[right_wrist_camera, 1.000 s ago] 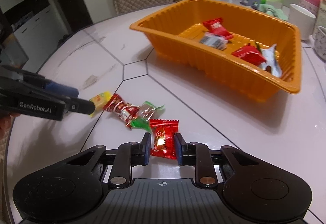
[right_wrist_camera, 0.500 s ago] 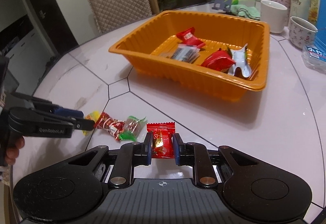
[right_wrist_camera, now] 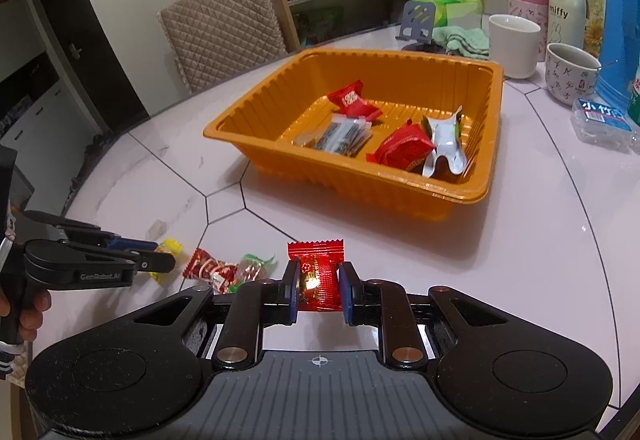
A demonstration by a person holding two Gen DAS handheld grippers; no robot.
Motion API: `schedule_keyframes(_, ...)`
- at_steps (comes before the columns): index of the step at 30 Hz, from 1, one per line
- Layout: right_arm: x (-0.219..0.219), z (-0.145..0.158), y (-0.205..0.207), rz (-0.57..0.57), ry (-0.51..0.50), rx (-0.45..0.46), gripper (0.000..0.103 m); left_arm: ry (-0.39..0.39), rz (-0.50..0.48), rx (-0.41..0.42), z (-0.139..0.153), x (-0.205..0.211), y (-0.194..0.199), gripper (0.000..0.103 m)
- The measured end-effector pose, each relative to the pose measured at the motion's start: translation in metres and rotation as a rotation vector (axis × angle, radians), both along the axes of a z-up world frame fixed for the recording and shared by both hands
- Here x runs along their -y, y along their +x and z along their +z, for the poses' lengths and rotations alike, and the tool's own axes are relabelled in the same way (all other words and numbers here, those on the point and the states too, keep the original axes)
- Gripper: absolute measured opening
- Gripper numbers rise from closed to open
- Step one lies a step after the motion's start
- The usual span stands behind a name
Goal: Organize snacks
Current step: 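Grasp the yellow-green candy with the left gripper while the right gripper holds the red candy, then carry both candies over the tray and open the left gripper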
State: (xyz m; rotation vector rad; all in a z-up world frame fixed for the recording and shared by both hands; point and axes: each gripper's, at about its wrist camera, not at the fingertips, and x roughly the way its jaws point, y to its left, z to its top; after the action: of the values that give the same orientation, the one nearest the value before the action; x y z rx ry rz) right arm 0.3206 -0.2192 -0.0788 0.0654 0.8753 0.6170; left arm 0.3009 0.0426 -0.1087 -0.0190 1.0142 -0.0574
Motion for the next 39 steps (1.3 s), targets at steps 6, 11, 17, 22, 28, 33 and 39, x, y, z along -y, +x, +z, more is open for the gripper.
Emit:
schedule_keyframes(6, 0.005, 0.012, 0.004, -0.008, 0.033, 0.016, 0.021, 0.005, 0.028, 0.044, 0.022, -0.013, -0.005, 0.019)
schedule_keyframes(11, 0.009, 0.024, 0.012, -0.019, 0.059, 0.039, 0.021, 0.005, 0.039, 0.096, 0.045, -0.019, -0.002, 0.019)
schedule_keyframes(17, 0.014, 0.036, 0.029, -0.039, 0.091, 0.060, 0.021, -0.003, 0.024, 0.162, 0.071, -0.014, 0.020, 0.019)
schedule_keyframes(22, 0.018, 0.044, 0.046, -0.057, 0.107, 0.083, 0.021, -0.001, -0.008, 0.197, 0.084, -0.003, 0.049, 0.019)
schedule_keyframes(28, 0.017, 0.048, 0.069, -0.065, 0.112, 0.095, 0.021, -0.008, -0.043, 0.203, 0.088, 0.011, 0.081, 0.019)
schedule_keyframes(33, 0.012, 0.045, 0.086, -0.073, 0.105, 0.094, 0.021, -0.014, -0.055, 0.189, 0.085, 0.021, 0.105, 0.019)
schedule_keyframes(39, 0.009, 0.038, 0.102, -0.076, 0.092, 0.085, 0.021, -0.013, -0.061, 0.151, 0.073, 0.030, 0.129, 0.019)
